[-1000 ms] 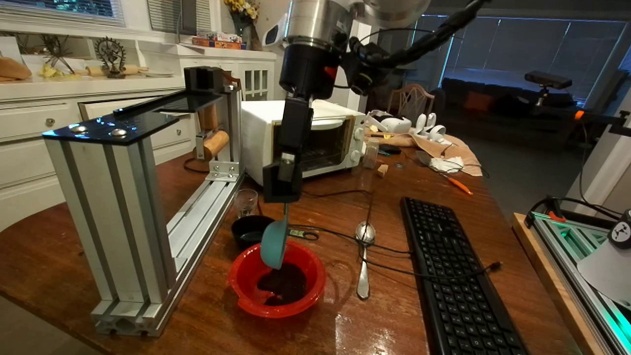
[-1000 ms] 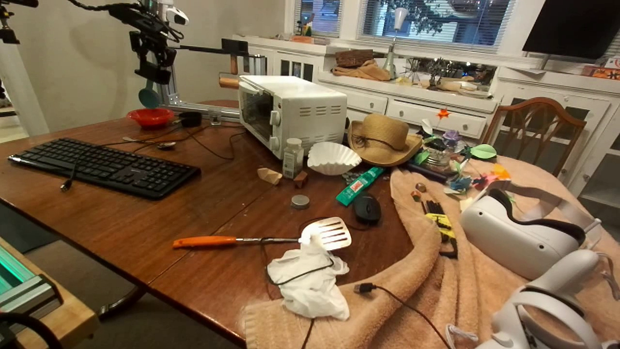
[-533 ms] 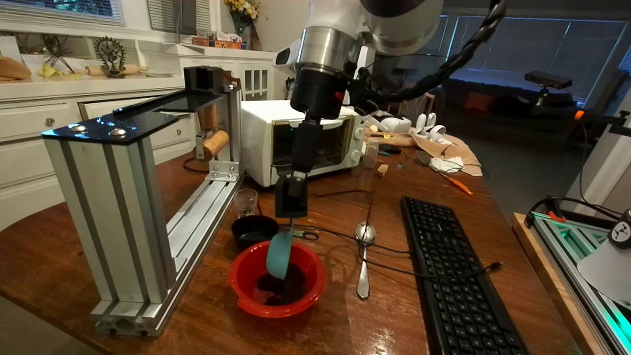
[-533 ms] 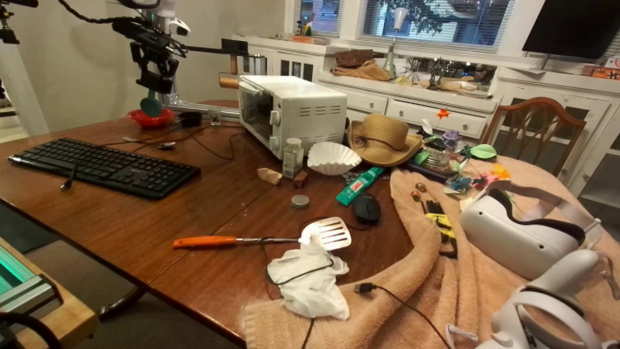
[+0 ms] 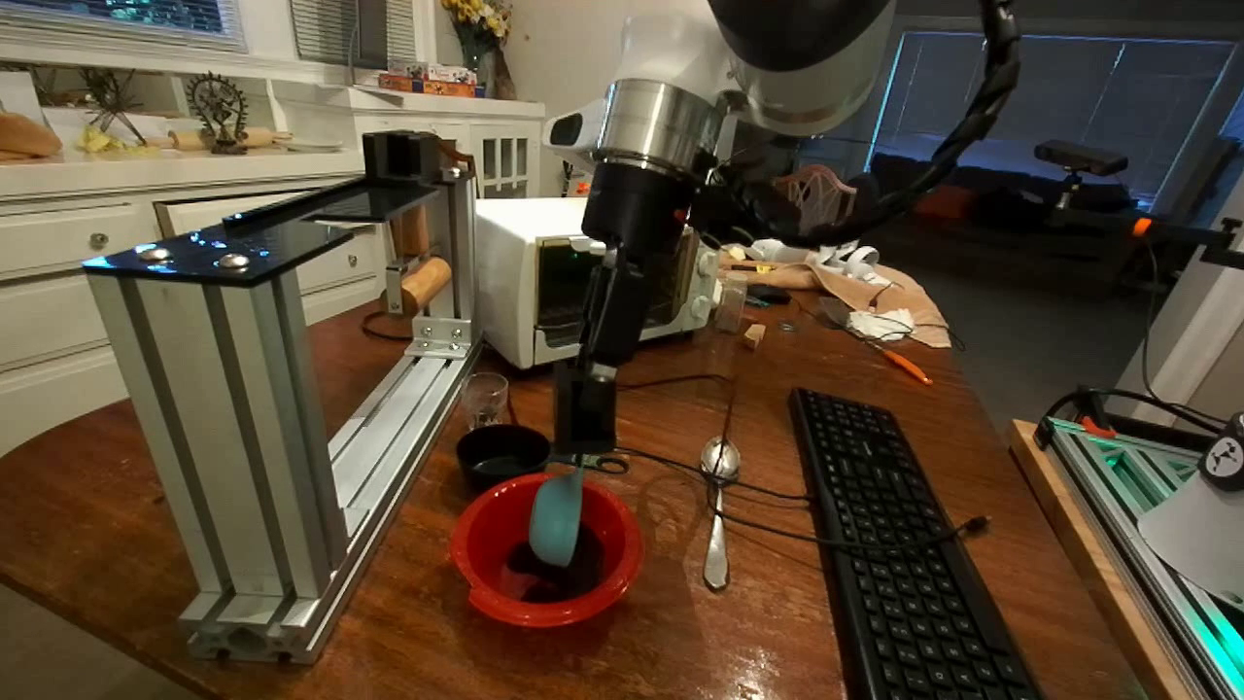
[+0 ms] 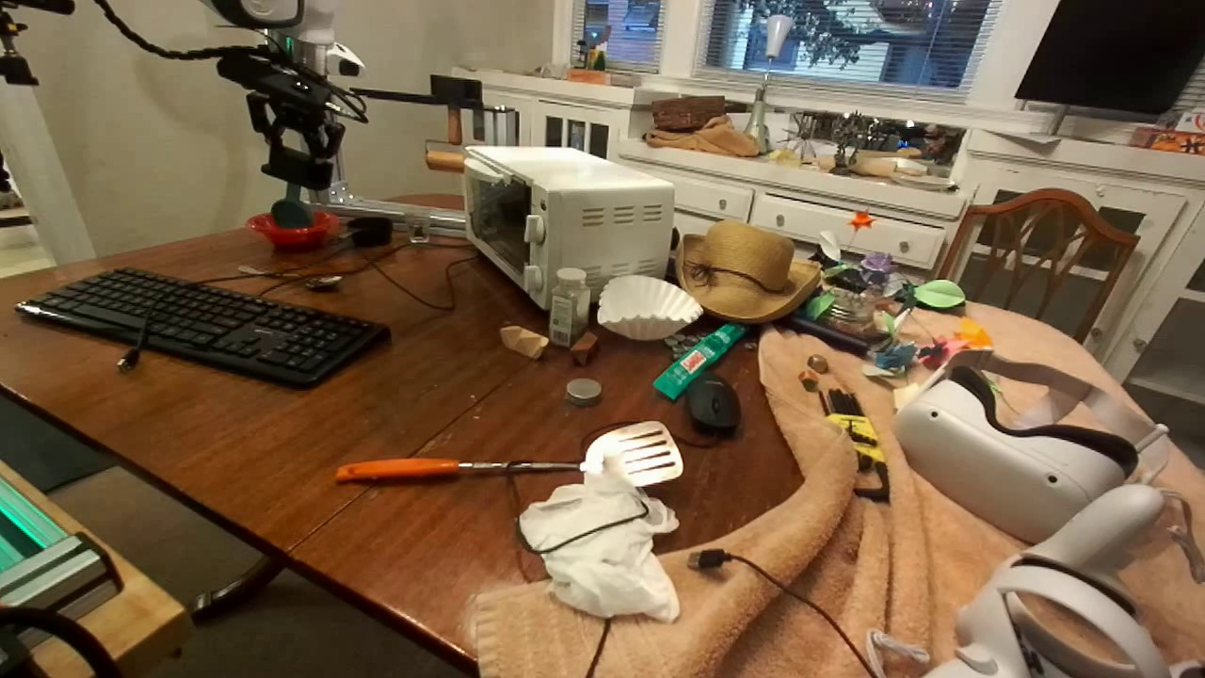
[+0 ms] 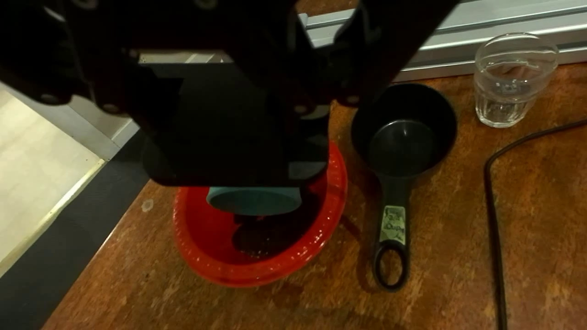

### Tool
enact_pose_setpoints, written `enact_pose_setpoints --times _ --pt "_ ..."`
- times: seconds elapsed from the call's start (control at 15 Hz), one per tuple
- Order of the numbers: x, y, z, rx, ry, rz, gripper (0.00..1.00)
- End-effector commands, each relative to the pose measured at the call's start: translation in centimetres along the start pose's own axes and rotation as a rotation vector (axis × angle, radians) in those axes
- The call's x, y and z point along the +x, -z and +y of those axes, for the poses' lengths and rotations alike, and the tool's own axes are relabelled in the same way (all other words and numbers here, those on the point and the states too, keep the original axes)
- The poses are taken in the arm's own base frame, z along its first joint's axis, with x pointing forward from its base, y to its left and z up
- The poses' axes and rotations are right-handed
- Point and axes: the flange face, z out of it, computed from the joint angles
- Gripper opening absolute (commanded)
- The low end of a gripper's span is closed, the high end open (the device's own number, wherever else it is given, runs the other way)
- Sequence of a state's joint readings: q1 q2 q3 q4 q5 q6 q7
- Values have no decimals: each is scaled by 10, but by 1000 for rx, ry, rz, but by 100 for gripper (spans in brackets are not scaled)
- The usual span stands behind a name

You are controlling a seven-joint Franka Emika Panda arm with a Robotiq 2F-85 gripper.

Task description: Pick up the blue scooper from the rack on the left and use it to stir the contents of the red bowl

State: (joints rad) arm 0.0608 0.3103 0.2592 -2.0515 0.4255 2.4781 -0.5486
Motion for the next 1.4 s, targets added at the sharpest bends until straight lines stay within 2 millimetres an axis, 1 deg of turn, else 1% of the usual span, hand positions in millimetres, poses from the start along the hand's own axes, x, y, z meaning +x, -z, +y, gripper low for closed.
enact_pose_setpoints --times 0.0,0.4,0.6,0.8,1.07,1.33 --pt "-9 -5 0 -21 43 26 35" --pt "-15 -9 -4 -32 72 -19 35" --pt "-14 -10 -12 -4 80 -30 35" --pt "-11 -15 -21 33 87 -31 35" --pt "-7 -21 -26 35 76 -1 35" --pt "-4 -24 -23 6 40 64 35"
